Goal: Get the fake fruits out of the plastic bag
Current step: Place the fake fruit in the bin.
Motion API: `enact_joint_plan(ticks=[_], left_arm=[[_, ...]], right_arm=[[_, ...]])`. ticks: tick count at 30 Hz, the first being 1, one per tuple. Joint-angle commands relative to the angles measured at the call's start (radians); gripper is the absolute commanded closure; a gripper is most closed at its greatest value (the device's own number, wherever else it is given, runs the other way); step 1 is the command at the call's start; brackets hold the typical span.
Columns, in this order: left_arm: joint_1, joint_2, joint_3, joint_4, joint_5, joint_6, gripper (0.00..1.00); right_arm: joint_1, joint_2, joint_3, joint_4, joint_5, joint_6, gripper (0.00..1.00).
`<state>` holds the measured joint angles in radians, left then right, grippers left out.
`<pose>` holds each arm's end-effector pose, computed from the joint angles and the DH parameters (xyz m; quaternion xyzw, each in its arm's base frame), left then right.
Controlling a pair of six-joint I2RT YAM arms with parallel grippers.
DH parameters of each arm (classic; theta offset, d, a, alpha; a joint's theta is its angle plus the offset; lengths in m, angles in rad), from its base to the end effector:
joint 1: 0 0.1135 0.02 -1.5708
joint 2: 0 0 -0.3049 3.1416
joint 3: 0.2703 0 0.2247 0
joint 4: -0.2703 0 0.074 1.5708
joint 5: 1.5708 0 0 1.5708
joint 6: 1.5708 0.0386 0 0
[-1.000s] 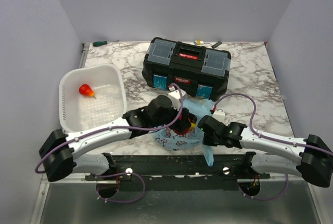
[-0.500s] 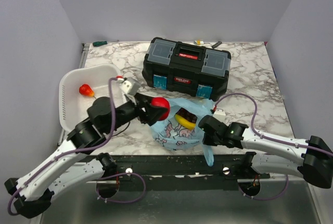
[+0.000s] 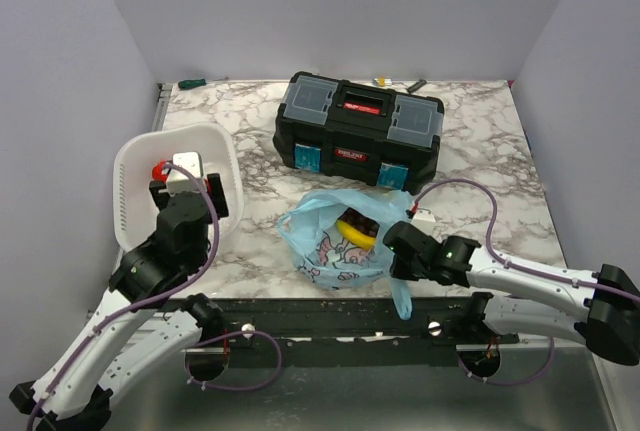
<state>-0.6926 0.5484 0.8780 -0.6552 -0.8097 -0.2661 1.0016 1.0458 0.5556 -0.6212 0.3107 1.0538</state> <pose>0.0491 -0.0044 0.3671 -0.0665 0.7784 0.0367 0.6232 0.0830 0.1078 0.2291 0.0603 0.9608 0.1147 0.2452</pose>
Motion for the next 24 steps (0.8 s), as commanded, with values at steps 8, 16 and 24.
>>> enact_joint_plan(ticks=[8,16,24], left_arm=[[0.252,0.209,-0.096,0.069,0.198,-0.021,0.67],[0.428,0.384,-0.052,0.010,0.386,-0.142,0.67],[0.637,0.423,-0.031,0.012,0.478,-0.429,0.65]], right_arm=[[0.006,-0.050,0.009,-0.052,0.040,0.004,0.99],[0.007,-0.139,-0.017,-0.099,0.060,0.035,0.99],[0.007,-0.166,0.003,-0.096,0.060,0.010,0.99]])
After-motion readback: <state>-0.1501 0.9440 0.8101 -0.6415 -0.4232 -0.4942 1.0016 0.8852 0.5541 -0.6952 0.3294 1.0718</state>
